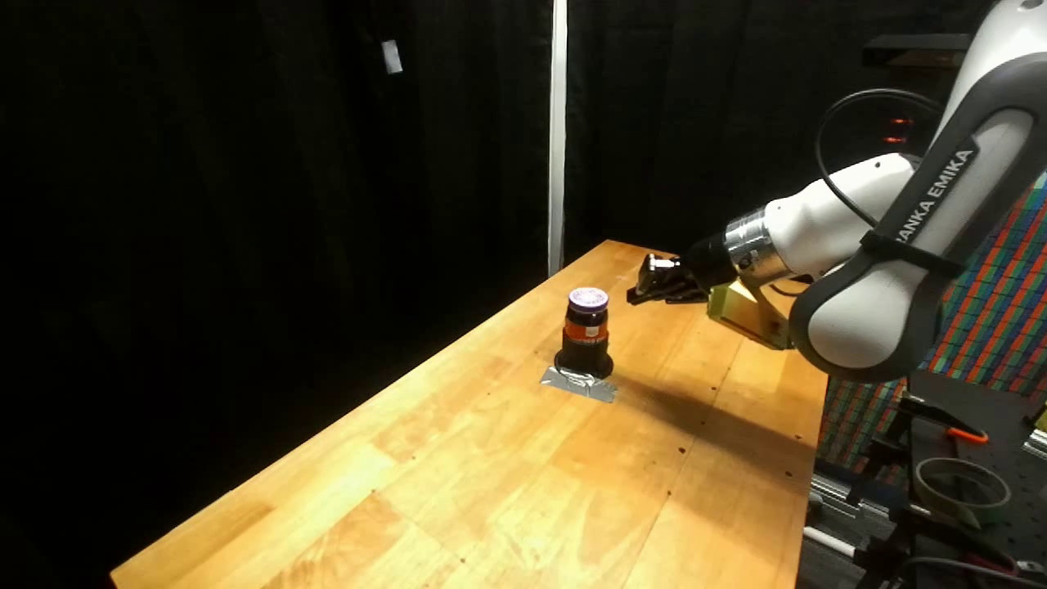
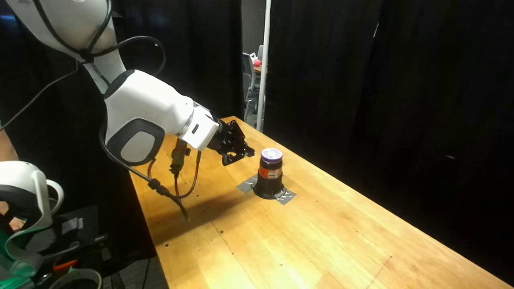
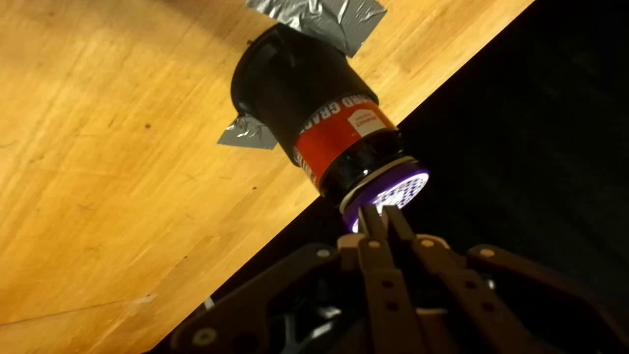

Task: Pick the elastic around the bottle

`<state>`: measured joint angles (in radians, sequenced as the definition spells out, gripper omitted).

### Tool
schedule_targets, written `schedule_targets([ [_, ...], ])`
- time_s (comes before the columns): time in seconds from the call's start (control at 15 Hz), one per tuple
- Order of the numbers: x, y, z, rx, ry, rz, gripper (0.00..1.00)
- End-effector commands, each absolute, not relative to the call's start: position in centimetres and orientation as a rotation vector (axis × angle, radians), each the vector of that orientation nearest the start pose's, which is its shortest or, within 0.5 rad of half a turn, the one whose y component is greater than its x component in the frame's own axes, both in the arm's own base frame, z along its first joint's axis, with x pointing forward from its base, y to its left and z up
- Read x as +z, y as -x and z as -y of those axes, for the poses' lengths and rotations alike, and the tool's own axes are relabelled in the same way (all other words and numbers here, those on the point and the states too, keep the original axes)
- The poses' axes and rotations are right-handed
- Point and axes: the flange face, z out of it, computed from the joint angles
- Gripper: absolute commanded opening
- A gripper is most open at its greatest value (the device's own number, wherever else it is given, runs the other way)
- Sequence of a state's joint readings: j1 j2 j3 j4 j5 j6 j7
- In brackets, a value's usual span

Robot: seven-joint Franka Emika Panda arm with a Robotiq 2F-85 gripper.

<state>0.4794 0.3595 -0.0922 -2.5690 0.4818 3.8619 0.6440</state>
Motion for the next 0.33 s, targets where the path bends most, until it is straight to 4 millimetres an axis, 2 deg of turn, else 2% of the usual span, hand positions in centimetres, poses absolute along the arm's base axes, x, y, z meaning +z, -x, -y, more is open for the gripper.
schedule_targets([
  [0.0, 24.99, -46.14, -12.55, -1.196, 2.335, -0.956, 0.35],
  [0.07, 24.85, -46.25, -12.74, -1.116, 2.362, -0.962, 0.36],
  [0.13, 24.47, -46.0, -12.67, -1.152, 2.368, -0.955, 0.17],
  [0.27, 24.2, -46.05, -12.61, -1.12, 2.374, -0.968, 0.33],
])
